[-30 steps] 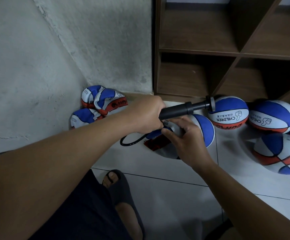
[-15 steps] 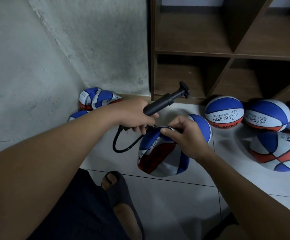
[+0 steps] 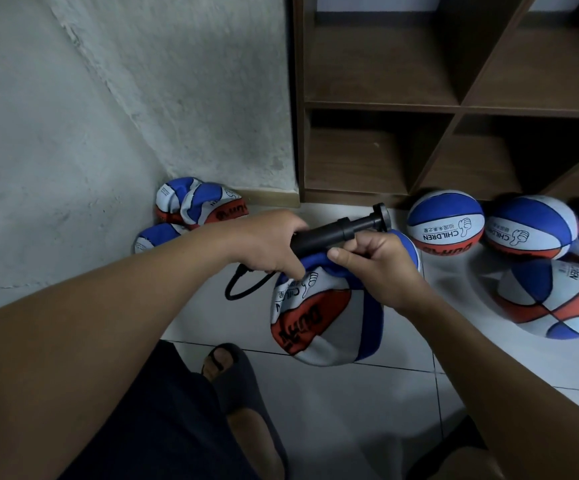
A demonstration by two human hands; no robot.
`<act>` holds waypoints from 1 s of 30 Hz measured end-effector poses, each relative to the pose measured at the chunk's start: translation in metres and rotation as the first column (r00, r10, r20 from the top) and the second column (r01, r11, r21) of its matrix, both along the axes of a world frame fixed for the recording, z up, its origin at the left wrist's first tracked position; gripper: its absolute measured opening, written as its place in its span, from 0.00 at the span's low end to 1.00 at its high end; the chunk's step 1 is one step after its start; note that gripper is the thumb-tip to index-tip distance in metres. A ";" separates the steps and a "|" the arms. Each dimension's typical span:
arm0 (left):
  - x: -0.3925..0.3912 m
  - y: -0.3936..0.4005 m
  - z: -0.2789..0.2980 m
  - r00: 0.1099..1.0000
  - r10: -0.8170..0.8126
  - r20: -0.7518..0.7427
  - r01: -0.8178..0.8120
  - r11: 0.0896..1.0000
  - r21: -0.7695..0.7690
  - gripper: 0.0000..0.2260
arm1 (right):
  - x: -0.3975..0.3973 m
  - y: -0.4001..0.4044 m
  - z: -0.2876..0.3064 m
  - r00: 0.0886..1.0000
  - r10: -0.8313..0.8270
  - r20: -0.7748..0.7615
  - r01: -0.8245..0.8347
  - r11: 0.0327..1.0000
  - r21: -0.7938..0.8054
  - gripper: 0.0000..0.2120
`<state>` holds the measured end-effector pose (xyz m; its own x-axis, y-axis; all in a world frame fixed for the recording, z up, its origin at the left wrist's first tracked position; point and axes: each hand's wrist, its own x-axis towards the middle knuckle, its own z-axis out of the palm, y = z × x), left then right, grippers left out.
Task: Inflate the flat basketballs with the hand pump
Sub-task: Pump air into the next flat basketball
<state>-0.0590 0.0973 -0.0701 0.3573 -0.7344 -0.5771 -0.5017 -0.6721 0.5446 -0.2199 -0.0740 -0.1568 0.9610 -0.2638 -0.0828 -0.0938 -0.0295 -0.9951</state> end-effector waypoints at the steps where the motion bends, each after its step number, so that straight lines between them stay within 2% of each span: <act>1: 0.000 -0.001 0.000 1.000 0.012 -0.013 -0.012 1.000 0.003 0.14 | 0.000 -0.003 0.002 0.999 0.031 0.009 -0.031 1.000 0.002 0.11; 5: 0.001 -0.001 -0.003 0.999 0.021 -0.029 -0.020 0.999 0.043 0.15 | 0.000 0.000 -0.005 1.000 -0.007 -0.007 0.007 1.000 -0.030 0.12; 7: 0.003 0.000 -0.007 0.999 0.026 0.034 -0.028 0.998 0.064 0.15 | -0.001 0.006 -0.014 0.994 -0.092 -0.052 0.077 0.969 -0.233 0.14; 9: 0.008 0.002 -0.010 0.993 0.042 0.111 -0.051 0.996 0.075 0.13 | -0.005 0.010 -0.021 0.970 -0.239 -0.038 0.176 0.802 -0.571 0.17; 10: 0.010 0.003 -0.011 0.988 0.055 0.146 -0.066 0.995 0.073 0.12 | -0.007 0.011 -0.023 0.950 -0.309 0.034 0.253 0.705 -0.663 0.15; 11: 0.012 0.005 -0.012 0.982 0.072 0.172 -0.085 0.994 0.065 0.11 | -0.008 0.014 -0.023 0.932 -0.347 0.110 0.323 0.650 -0.688 0.12; 13: 0.014 0.005 -0.013 0.974 0.116 0.195 -0.126 0.991 0.039 0.11 | -0.007 0.022 -0.024 0.932 -0.336 0.133 0.332 0.649 -0.684 0.12; 16: 0.008 0.000 -0.012 0.974 0.180 0.137 -0.182 0.983 0.003 0.13 | -0.002 0.045 -0.024 0.972 -0.233 -0.033 0.160 0.760 -0.630 0.08; 19: 0.001 -0.004 -0.011 0.973 0.226 0.035 -0.226 0.974 -0.015 0.14 | 0.005 0.060 -0.027 0.962 -0.249 -0.112 0.135 0.789 -0.599 0.15; 24: -0.002 -0.003 -0.009 0.953 0.298 -0.051 -0.300 0.952 -0.056 0.13 | 0.014 0.064 -0.024 0.920 -0.362 -0.151 0.164 0.705 -0.690 0.21; 30: 0.001 0.000 -0.009 0.948 0.308 -0.082 -0.313 0.948 -0.059 0.13 | 0.018 0.061 -0.032 0.960 -0.264 -0.094 0.135 0.730 -0.669 0.13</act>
<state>-0.0582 0.0970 -0.0788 0.5341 -0.6335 -0.5598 -0.2331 -0.7469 0.6228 -0.2016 -0.0129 -0.1890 0.8667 -0.4981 0.0252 -0.3380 -0.6238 -0.7047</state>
